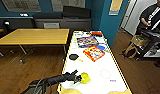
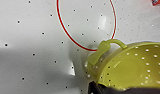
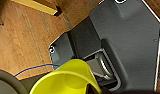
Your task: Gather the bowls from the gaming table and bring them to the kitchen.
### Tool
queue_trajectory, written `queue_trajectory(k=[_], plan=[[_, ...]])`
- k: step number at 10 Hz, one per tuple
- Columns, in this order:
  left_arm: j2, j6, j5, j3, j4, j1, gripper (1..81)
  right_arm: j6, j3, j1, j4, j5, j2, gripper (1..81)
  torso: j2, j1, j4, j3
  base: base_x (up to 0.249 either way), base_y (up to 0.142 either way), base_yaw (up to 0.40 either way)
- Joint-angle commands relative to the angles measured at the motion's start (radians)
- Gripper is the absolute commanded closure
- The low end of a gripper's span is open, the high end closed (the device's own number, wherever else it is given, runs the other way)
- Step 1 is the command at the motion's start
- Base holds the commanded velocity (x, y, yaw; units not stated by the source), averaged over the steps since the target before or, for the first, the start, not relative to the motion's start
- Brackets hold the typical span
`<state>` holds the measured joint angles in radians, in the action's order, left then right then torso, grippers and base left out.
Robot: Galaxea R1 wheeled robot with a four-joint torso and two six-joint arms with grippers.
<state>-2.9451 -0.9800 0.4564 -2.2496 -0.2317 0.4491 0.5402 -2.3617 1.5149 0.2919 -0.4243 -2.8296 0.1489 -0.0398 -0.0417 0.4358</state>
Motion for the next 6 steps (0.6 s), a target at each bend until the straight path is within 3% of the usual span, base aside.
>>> queue_trajectory(k=[1,4,6], plan=[[0.009,0.004,0.056,0.062,-0.023,-0.146,81.1,0.006,-0.027,-0.014,0.024,0.045,-0.009,81.1,0.000,0.000,0.000,0.000,0.000,0.000,0.000],[0.118,0.000,0.050,0.393,-0.026,-0.218,81.1,0.006,-0.030,-0.018,0.024,0.059,-0.010,81.1,0.000,0.000,0.000,0.000,0.000,0.000,0.000],[0.189,-0.003,0.050,0.550,-0.024,-0.269,81.1,0.006,-0.031,-0.026,0.024,0.068,-0.015,81.1,0.000,0.000,0.000,0.000,0.000,0.000,0.000]])
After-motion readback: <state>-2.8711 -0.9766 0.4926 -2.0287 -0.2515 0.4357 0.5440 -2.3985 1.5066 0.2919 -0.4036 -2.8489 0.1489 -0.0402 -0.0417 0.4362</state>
